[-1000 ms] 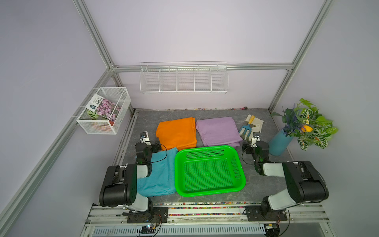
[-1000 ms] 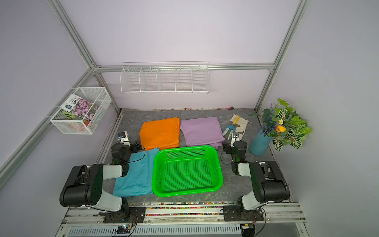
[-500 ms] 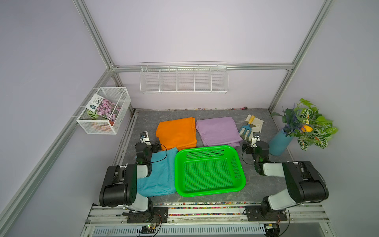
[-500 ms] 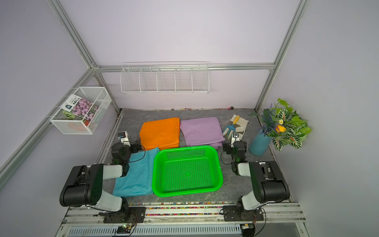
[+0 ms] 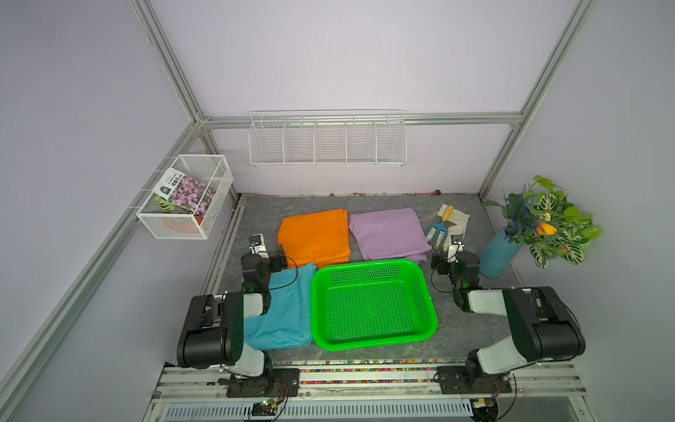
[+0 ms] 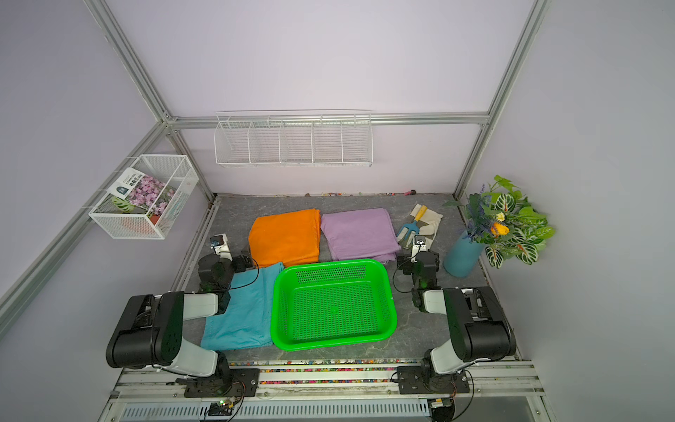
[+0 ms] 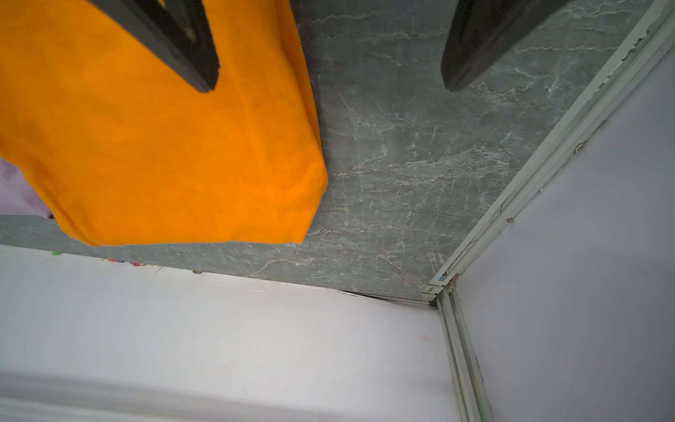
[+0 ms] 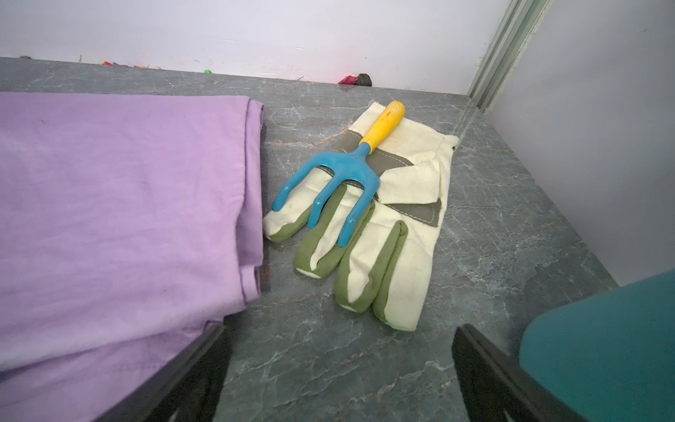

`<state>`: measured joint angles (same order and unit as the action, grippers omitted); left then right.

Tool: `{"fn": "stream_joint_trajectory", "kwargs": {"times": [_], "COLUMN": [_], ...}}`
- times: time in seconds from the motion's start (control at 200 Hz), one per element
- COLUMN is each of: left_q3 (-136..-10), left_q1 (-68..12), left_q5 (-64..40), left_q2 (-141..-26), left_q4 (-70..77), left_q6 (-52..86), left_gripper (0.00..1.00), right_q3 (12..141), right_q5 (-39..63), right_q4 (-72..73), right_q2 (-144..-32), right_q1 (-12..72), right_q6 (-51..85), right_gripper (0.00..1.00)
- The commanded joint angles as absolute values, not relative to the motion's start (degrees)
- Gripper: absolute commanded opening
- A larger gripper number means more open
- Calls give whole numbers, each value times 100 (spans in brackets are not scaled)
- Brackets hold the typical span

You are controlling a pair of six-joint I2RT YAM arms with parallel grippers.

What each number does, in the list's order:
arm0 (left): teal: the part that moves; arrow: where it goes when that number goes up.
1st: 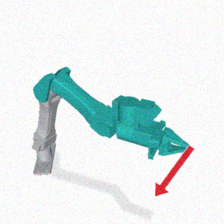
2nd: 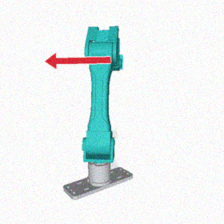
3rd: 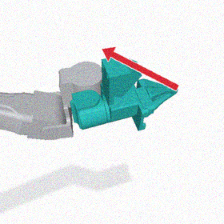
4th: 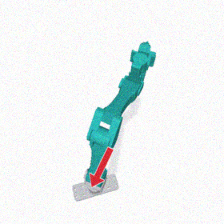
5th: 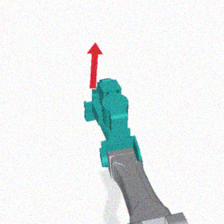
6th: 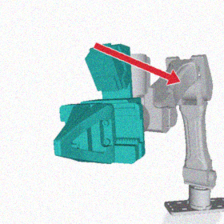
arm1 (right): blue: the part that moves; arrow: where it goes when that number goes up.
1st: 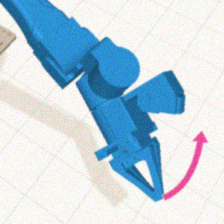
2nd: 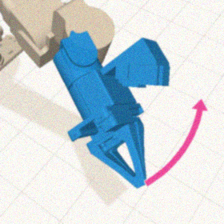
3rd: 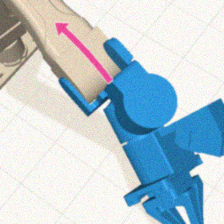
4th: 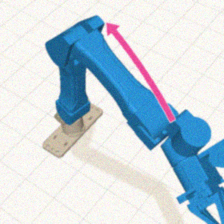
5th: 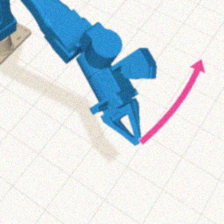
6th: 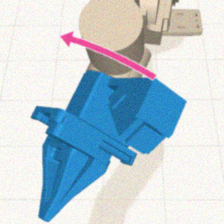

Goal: Put the folded long pants in the basket
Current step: Pick up the long pant at the center of the board.

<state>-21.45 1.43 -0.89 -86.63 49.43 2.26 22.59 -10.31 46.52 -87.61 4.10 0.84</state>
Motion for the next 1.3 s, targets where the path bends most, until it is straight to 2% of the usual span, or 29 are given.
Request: {"fn": "stream_joint_trajectory", "kwargs": {"times": [0.0, 0.245, 0.325, 0.46, 0.53, 0.705, 0.92, 1.115, 1.294], "left_q3": [-2174, -2162, -2361, -3194, -3594, -4273, -5336, -6483, -7013], "left_q1": [114, 180, 176, 176, 176, 150, 149, 201, 298], "left_q5": [-42, -136, -3, -72, -1, -473, -1308, -1929, -1891], "left_q2": [-8640, -8605, -8403, -7865, -7674, -7455, -8275, -9460, -10142], "left_q4": [4975, 4992, 4466, 2686, 2004, 1111, -59, -1025, -1339], "left_q6": [164, 194, 234, 192, 329, 487, 1207, 1599, 1787], "left_gripper": [100, 100, 100, 100, 100, 100, 100, 100, 100], "right_q3": [2368, 2347, 2422, 2841, 3156, 3962, 5778, 6625, 7327], "right_q5": [-1001, -751, -863, -521, -795, -1127, -1022, -682, -40], "right_q4": [4550, 4528, 4393, 3333, 2640, 1014, -1609, -2424, -2832], "right_q2": [-8748, -8694, -8631, -8292, -8123, -7758, -7962, -8195, -8623], "right_q1": [363, 224, 218, 236, 369, 618, 1070, 1628, 1890], "right_q6": [197, 248, 289, 100, 131, 623, 1148, 1220, 1452], "right_gripper": [99, 99, 99, 99, 99, 99, 99, 99, 98]}}
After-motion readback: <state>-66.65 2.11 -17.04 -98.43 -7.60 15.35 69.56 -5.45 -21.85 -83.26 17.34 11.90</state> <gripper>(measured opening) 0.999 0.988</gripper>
